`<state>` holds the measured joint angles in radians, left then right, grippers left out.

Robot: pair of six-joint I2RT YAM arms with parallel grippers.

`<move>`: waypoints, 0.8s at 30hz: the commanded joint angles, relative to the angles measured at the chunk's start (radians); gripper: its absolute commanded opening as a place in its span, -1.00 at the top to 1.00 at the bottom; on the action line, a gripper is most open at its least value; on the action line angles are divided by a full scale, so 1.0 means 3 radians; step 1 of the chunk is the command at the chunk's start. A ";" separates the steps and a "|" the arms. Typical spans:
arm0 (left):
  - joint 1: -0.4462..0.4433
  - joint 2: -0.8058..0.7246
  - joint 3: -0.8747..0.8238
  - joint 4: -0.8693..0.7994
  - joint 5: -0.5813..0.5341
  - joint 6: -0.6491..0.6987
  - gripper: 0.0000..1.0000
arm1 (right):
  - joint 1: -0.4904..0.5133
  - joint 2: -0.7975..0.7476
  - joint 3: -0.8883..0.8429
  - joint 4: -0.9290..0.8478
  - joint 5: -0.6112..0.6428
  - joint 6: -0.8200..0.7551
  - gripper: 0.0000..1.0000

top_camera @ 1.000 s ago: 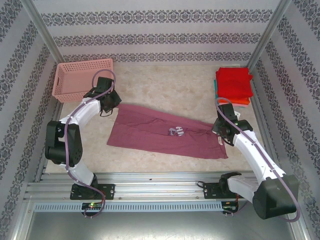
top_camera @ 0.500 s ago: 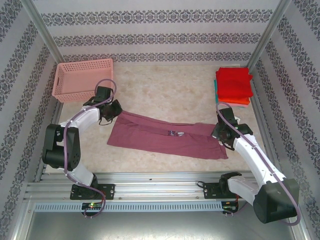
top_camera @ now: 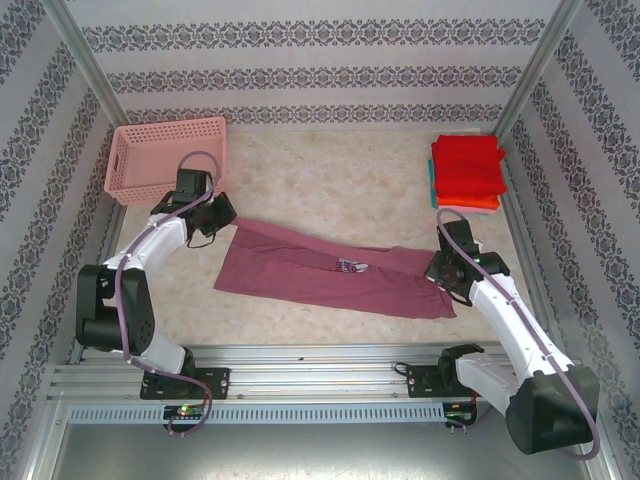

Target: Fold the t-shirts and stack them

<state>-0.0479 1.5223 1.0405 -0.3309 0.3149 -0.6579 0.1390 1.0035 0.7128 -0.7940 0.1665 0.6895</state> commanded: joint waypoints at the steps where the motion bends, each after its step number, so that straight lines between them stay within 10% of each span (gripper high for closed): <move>1: 0.0062 -0.0154 -0.0044 -0.0146 0.0096 0.0075 1.00 | -0.0044 -0.0033 -0.0053 -0.0127 -0.0023 0.0008 1.00; 24: 0.0062 -0.0470 -0.0510 -0.0385 0.0029 0.0194 1.00 | -0.0093 0.0106 -0.0223 -0.0048 -0.0145 0.0041 1.00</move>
<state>-0.0387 1.3857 0.9131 -0.4404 0.3294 -0.6125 0.1196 1.0245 0.6674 -0.7963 0.1287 0.6899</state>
